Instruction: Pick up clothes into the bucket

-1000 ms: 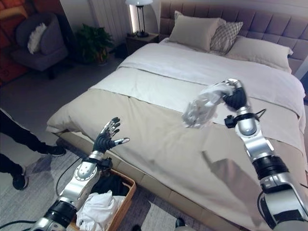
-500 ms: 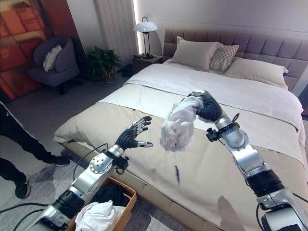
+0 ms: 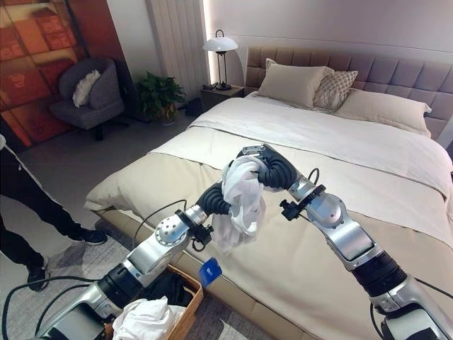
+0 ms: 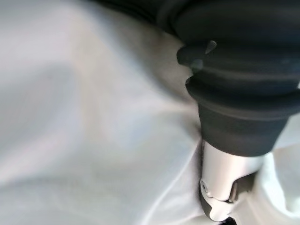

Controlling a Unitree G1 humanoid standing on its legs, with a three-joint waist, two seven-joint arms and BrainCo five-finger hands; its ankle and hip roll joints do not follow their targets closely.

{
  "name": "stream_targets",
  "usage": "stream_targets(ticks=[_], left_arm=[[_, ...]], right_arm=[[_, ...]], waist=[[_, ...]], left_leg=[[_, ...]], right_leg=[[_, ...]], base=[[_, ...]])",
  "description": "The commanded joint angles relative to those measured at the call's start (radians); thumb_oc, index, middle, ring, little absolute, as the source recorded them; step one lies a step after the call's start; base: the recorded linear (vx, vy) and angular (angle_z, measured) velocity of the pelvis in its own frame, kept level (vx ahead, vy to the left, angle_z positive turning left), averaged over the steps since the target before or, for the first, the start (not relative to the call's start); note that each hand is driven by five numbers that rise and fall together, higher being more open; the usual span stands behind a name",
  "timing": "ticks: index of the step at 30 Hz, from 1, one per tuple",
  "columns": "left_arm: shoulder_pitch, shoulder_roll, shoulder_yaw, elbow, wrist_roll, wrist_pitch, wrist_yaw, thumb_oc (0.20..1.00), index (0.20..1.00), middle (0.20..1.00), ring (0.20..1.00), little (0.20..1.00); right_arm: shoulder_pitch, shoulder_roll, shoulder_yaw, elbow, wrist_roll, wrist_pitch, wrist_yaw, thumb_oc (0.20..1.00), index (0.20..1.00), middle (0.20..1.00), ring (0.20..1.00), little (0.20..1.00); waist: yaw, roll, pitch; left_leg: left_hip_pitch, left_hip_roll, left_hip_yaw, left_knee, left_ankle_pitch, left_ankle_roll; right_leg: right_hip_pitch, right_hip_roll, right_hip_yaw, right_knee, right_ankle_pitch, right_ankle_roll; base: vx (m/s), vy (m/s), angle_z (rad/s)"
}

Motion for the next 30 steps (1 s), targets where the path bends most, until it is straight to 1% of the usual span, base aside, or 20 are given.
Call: stream_targets(ticks=[1, 3, 5, 6, 7, 8, 10, 11, 12, 13, 14, 17, 18, 19, 22, 23, 24, 26, 30], left_arm=[[-0.145, -0.034, -0.058, 0.004, -0.101, -0.009, -0.011, 1.000, 1.000, 1.000, 1.000, 1.000], [-0.152, -0.047, -0.077, 0.000, -0.170, 0.008, -0.023, 1.000, 1.000, 1.000, 1.000, 1.000], [-0.162, -0.041, -0.098, -0.014, -0.223, 0.028, -0.036, 1.000, 1.000, 1.000, 1.000, 1.000], [-0.162, -0.041, -0.098, -0.014, -0.223, 0.028, -0.036, 1.000, 1.000, 1.000, 1.000, 1.000], [-0.164, -0.034, -0.104, -0.021, -0.234, 0.035, -0.043, 0.755, 0.755, 0.755, 0.755, 0.755], [-0.164, -0.025, -0.108, -0.026, -0.242, 0.037, -0.048, 0.583, 0.583, 0.583, 0.583, 0.583], [-0.162, -0.012, -0.111, -0.031, -0.251, 0.039, -0.055, 0.200, 0.200, 0.200, 0.200, 0.200], [-0.162, -0.012, -0.112, -0.031, -0.251, 0.039, -0.055, 0.200, 0.200, 0.200, 0.200, 0.200], [-0.149, -0.003, -0.108, -0.033, -0.252, 0.040, -0.060, 0.200, 0.200, 0.200, 0.200, 0.200], [-0.140, 0.000, -0.105, -0.031, -0.249, 0.041, -0.060, 0.200, 0.200, 0.200, 0.200, 0.200], [-0.127, 0.004, -0.097, -0.029, -0.244, 0.040, -0.060, 0.200, 0.200, 0.200, 0.200, 0.200], [-0.099, 0.013, -0.081, -0.028, -0.238, 0.038, -0.062, 0.200, 0.200, 0.200, 0.200, 0.200], [-0.058, 0.027, -0.059, -0.035, -0.232, 0.040, -0.064, 0.200, 0.200, 0.200, 0.200, 0.200], [-0.058, 0.027, -0.059, -0.035, -0.232, 0.040, -0.064, 0.200, 0.200, 0.200, 0.200, 0.200], [0.056, 0.068, 0.027, -0.058, -0.196, 0.034, -0.068, 0.200, 0.200, 0.200, 0.200, 0.200], [0.056, 0.068, 0.027, -0.058, -0.196, 0.034, -0.068, 0.200, 0.200, 0.200, 0.200, 0.200], [0.132, 0.092, 0.080, -0.070, -0.194, 0.032, -0.067, 0.200, 0.200, 0.200, 0.200, 0.200], [0.229, 0.121, 0.157, -0.078, -0.192, 0.028, -0.069, 0.200, 0.200, 0.200, 0.200, 0.200], [0.414, 0.150, 0.325, -0.066, -0.156, 0.010, -0.069, 0.200, 0.200, 0.200, 0.200, 0.200]], right_arm=[[-0.108, 0.037, -0.003, -0.086, 0.073, -0.062, 0.000, 0.200, 0.200, 0.200, 0.200, 0.200], [-0.103, 0.044, -0.007, -0.100, 0.091, -0.062, -0.002, 0.200, 0.200, 0.200, 0.200, 0.200], [-0.091, 0.049, -0.017, -0.112, 0.109, -0.060, -0.002, 0.200, 0.200, 0.200, 0.200, 0.200], [-0.091, 0.049, -0.017, -0.112, 0.109, -0.060, -0.002, 0.200, 0.200, 0.200, 0.200, 0.200], [-0.087, 0.048, -0.021, -0.119, 0.112, -0.061, -0.003, 0.200, 0.200, 0.200, 0.200, 0.200], [-0.081, 0.047, -0.026, -0.125, 0.111, -0.062, -0.004, 0.200, 0.200, 0.200, 0.200, 0.200], [-0.074, 0.046, -0.035, -0.127, 0.106, -0.065, -0.009, 0.200, 0.200, 0.200, 0.200, 0.200], [-0.074, 0.046, -0.035, -0.127, 0.106, -0.065, -0.009, 0.200, 0.200, 0.200, 0.200, 0.200], [-0.065, 0.044, -0.052, -0.130, 0.095, -0.066, -0.018, 0.332, 0.332, 0.332, 0.332, 0.332], [-0.059, 0.048, -0.063, -0.131, 0.087, -0.068, -0.023, 0.693, 0.693, 0.693, 0.693, 0.693], [-0.049, 0.054, -0.077, -0.129, 0.071, -0.071, -0.035, 1.000, 1.000, 1.000, 1.000, 1.000], [-0.034, 0.061, -0.107, -0.120, 0.047, -0.074, -0.052, 1.000, 1.000, 1.000, 1.000, 1.000], [-0.007, 0.072, -0.146, -0.111, 0.027, -0.076, -0.073, 1.000, 1.000, 1.000, 1.000, 1.000], [-0.007, 0.072, -0.146, -0.111, 0.027, -0.076, -0.073, 1.000, 1.000, 1.000, 1.000, 1.000], [0.063, 0.085, -0.239, -0.103, -0.017, -0.083, -0.109, 1.000, 1.000, 1.000, 1.000, 1.000], [0.063, 0.085, -0.239, -0.103, -0.017, -0.083, -0.109, 1.000, 1.000, 1.000, 1.000, 1.000], [0.105, 0.099, -0.285, -0.095, -0.014, -0.089, -0.119, 1.000, 1.000, 1.000, 1.000, 1.000], [0.154, 0.117, -0.334, -0.088, -0.019, -0.095, -0.133, 1.000, 1.000, 1.000, 1.000, 1.000], [0.252, 0.144, -0.416, -0.077, -0.028, -0.104, -0.136, 1.000, 1.000, 1.000, 1.000, 1.000]], waist=[[0.009, -0.055, -0.033], [0.005, -0.053, -0.031], [0.003, -0.050, -0.027], [0.003, -0.050, -0.027], [0.002, -0.050, -0.027], [0.001, -0.049, -0.027], [0.000, -0.049, -0.026], [0.000, -0.049, -0.026], [0.000, -0.048, -0.026], [0.000, -0.048, -0.026], [0.000, -0.048, -0.025], [0.001, -0.048, -0.024], [0.003, -0.049, -0.024], [0.003, -0.049, -0.024], [0.009, -0.051, -0.026], [0.009, -0.051, -0.026], [0.012, -0.052, -0.025], [0.016, -0.053, -0.026], [0.023, -0.056, -0.025]], left_leg=[[-0.030, -0.026, -0.029, 0.115, -0.113, 0.005], [-0.033, -0.024, -0.029, 0.115, -0.113, 0.006], [-0.037, -0.025, -0.027, 0.116, -0.112, 0.006], [-0.038, -0.025, -0.027, 0.116, -0.112, 0.006], [-0.039, -0.025, -0.027, 0.115, -0.111, 0.006], [-0.040, -0.024, -0.027, 0.114, -0.110, 0.006], [-0.041, -0.023, -0.027, 0.112, -0.109, 0.006], [-0.041, -0.023, -0.027, 0.112, -0.109, 0.006], [-0.040, -0.023, -0.026, 0.109, -0.108, 0.007], [-0.039, -0.023, -0.026, 0.108, -0.107, 0.007], [-0.039, -0.023, -0.027, 0.108, -0.107, 0.007], [-0.040, -0.023, -0.026, 0.108, -0.108, 0.008], [-0.040, -0.023, -0.027, 0.107, -0.108, 0.008], [-0.040, -0.023, -0.027, 0.107, -0.108, 0.008], [-0.041, -0.022, -0.029, 0.104, -0.109, 0.009], [-0.041, -0.022, -0.029, 0.104, -0.109, 0.009], [-0.040, -0.022, -0.029, 0.102, -0.109, 0.009], [-0.039, -0.022, -0.027, 0.100, -0.110, 0.009], [-0.038, -0.021, -0.024, 0.098, -0.111, 0.011]], right_leg=[[-0.013, -0.052, -0.009, 0.095, -0.061, 0.047], [-0.018, -0.053, -0.008, 0.091, -0.057, 0.047], [-0.024, -0.052, -0.007, 0.091, -0.055, 0.048], [-0.024, -0.052, -0.007, 0.091, -0.055, 0.048], [-0.025, -0.051, -0.007, 0.090, -0.055, 0.048], [-0.026, -0.052, -0.006, 0.089, -0.055, 0.048], [-0.028, -0.051, -0.005, 0.089, -0.053, 0.049], [-0.028, -0.051, -0.005, 0.089, -0.053, 0.049], [-0.030, -0.051, -0.005, 0.087, -0.052, 0.049], [-0.029, -0.050, -0.005, 0.086, -0.052, 0.049], [-0.029, -0.050, -0.004, 0.086, -0.052, 0.050], [-0.029, -0.051, -0.004, 0.086, -0.052, 0.049], [-0.028, -0.050, -0.006, 0.084, -0.051, 0.049], [-0.028, -0.050, -0.006, 0.084, -0.051, 0.049], [-0.029, -0.050, -0.009, 0.084, -0.053, 0.048], [-0.029, -0.050, -0.009, 0.084, -0.053, 0.048], [-0.028, -0.050, -0.010, 0.082, -0.053, 0.048], [-0.029, -0.051, -0.012, 0.080, -0.053, 0.048], [-0.031, -0.050, -0.007, 0.077, -0.052, 0.048]], base=[[0.00, 0.000, 0.00], [0.00, 0.000, 0.00], [0.00, 0.000, 0.00], [0.00, 0.000, 0.00], [0.00, 0.000, 0.00], [0.00, 0.000, 0.00], [0.00, 0.000, 0.00], [0.00, 0.000, 0.00], [0.00, 0.000, 0.00], [0.00, 0.000, 0.00], [0.00, 0.000, 0.00], [0.00, 0.000, 0.00], [0.00, 0.000, 0.00], [0.00, 0.000, 0.00], [0.00, 0.000, 0.00], [0.00, 0.000, 0.00], [0.00, 0.000, 0.00], [0.00, 0.000, 0.00], [0.00, 0.000, 0.00]])
